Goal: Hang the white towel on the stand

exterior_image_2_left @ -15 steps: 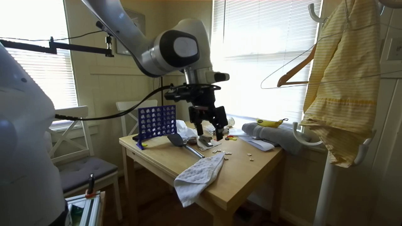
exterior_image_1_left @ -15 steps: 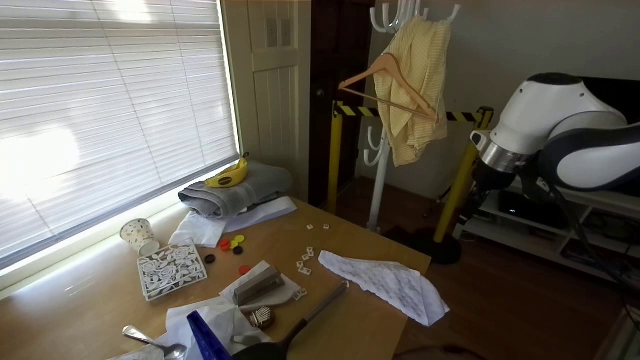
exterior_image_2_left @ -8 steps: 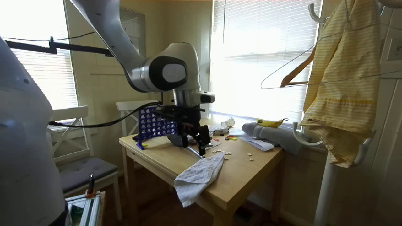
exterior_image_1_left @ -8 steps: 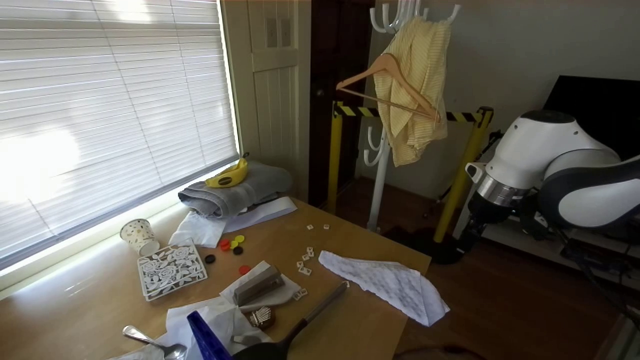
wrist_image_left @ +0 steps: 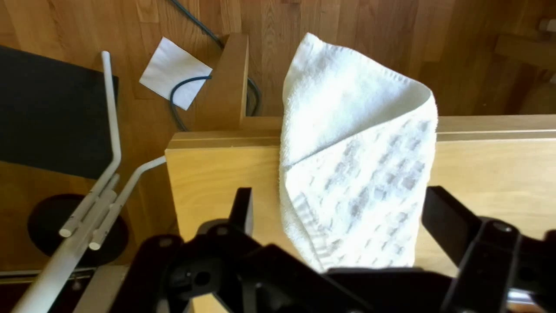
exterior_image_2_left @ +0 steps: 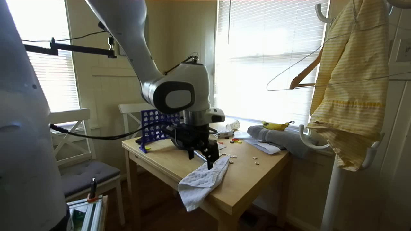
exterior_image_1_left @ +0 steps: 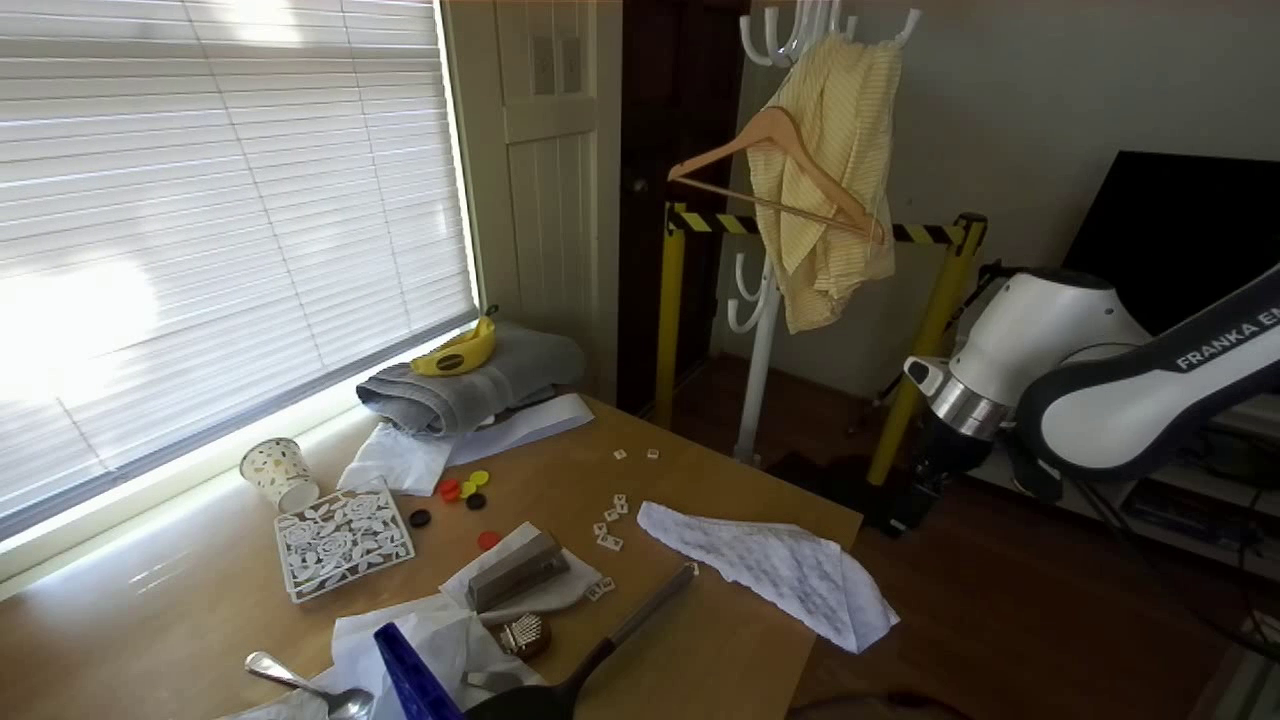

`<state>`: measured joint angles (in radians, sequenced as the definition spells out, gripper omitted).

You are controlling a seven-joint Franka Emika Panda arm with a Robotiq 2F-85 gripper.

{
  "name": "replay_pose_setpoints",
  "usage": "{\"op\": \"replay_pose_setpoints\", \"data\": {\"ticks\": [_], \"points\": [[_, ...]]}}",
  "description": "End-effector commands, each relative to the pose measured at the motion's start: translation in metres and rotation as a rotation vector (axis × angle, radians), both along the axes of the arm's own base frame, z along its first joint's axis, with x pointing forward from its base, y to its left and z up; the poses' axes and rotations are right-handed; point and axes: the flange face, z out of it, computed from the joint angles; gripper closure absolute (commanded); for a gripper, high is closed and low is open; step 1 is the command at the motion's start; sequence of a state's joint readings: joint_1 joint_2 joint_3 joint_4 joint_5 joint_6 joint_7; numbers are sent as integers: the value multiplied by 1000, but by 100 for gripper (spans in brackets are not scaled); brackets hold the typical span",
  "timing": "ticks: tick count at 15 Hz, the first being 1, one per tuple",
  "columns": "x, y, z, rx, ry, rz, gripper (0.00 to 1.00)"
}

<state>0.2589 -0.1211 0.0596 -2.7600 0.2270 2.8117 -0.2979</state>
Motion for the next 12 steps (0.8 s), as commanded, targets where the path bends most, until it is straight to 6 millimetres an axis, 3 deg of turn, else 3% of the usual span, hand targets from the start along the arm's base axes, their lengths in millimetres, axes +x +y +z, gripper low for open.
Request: {"op": "replay_pose_setpoints", "data": {"ticks": [1, 4, 5, 8, 12], "points": [[2, 5, -30, 31, 43, 65, 0], [7, -4, -46, 22, 100, 58, 0], [-1, 0, -35, 18, 73, 57, 0], [2, -5, -44, 14, 92, 48, 0], [13, -4, -42, 51, 53, 101, 0]]}}
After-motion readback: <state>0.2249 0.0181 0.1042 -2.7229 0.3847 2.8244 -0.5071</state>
